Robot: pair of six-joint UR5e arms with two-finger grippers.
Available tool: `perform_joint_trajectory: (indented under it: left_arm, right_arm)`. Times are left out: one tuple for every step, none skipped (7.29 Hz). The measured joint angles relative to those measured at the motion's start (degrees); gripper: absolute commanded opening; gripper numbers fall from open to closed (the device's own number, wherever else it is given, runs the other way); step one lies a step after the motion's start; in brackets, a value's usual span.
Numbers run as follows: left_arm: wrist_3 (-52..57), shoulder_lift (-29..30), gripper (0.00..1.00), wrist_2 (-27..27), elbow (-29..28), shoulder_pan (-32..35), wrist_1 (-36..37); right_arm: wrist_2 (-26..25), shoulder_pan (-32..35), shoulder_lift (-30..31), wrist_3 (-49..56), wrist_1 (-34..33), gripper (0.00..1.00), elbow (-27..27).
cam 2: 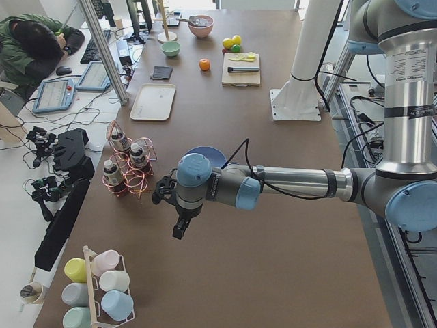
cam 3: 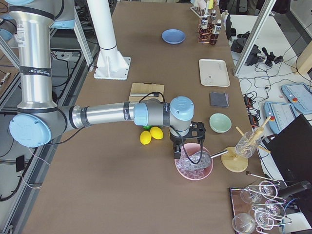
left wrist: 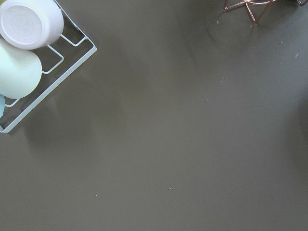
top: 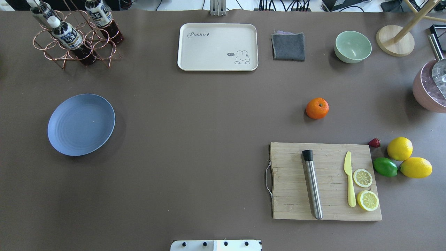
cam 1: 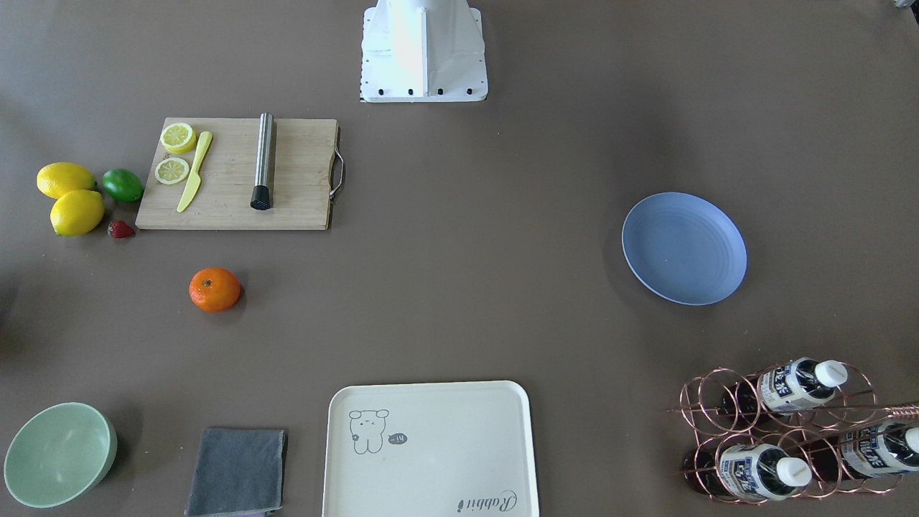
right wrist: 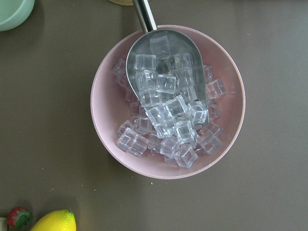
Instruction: Pick orange to plate
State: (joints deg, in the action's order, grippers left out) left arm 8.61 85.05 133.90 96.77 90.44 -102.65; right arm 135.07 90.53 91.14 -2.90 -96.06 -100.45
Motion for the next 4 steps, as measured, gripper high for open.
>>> perform_joint_trajectory:
  left_arm:
    - [0.0, 0.1, 0.98, 0.1, 0.0, 0.0, 0.0]
    - [0.1, 0.1, 0.98, 0.2, 0.1, 0.0, -0.1]
    - [0.3, 0.2, 0.98, 0.3, 0.5, 0.0, -0.2]
    - [0.4, 0.6, 0.98, 0.4, 1.1, 0.0, -0.4]
  right_arm:
    - [0.0, 0.0, 0.0, 0.0, 0.0, 1.00, 0.0]
    - [0.0, 0.0, 0.0, 0.0, 0.0, 1.00, 0.0]
    - [0.0, 0.0, 0.0, 0.1, 0.0, 1.00, -0.1]
    - [0.0, 0.0, 0.0, 0.1, 0.0, 1.00, -0.2]
